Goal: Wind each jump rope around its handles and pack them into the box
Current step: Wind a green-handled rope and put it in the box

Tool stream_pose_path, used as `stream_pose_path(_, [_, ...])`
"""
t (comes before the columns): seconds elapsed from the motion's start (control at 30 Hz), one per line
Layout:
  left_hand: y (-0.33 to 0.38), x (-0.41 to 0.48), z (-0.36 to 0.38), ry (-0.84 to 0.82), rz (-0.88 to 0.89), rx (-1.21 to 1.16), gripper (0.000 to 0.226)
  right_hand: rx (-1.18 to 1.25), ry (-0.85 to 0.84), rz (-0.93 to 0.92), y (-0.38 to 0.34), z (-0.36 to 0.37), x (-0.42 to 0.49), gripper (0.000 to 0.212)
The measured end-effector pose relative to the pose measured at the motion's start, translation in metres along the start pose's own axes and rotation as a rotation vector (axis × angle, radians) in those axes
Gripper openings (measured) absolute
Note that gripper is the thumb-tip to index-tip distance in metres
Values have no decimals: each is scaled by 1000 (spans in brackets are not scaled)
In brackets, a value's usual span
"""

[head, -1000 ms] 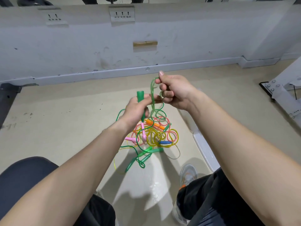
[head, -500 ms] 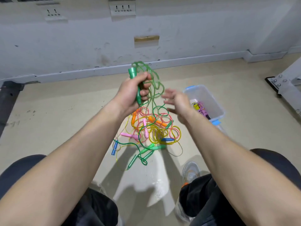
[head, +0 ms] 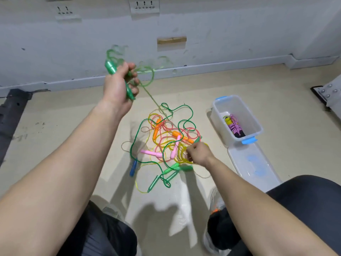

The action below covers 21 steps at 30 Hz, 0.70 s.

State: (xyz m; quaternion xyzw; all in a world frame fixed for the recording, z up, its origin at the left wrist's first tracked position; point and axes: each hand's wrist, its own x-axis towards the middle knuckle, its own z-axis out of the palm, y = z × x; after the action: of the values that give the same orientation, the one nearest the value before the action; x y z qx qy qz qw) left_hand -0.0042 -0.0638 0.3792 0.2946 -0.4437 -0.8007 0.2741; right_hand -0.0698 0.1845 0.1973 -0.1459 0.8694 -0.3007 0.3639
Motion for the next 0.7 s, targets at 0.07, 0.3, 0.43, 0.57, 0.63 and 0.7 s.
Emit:
stream_pose_path(0.07, [-18, 1, -16, 68, 99, 344, 24, 310, 82, -3, -12, -19, -1, 29])
stream_pose_path(0.3, [-95, -37, -21, -219, 67, 829, 18, 719, -61, -380, -142, -89, -39, 25])
stream_pose_path(0.43, [-108, -68, 10, -365, -81, 611, 20, 825, -112, -466, -180, -114, -57, 26])
stream_pose_path(0.57, [-103, -80, 25, -439, -113, 601, 21, 949, -68, -478, -193, -131, -68, 25])
stream_pose_path(0.63, [-99, -83, 25, -477, -136, 553, 19, 997, 1, -467, -191, -140, -67, 24])
stream_pose_path(0.7, [-94, -84, 23, -459, -190, 461, 17, 1017, 73, -410, -183, -146, -62, 23])
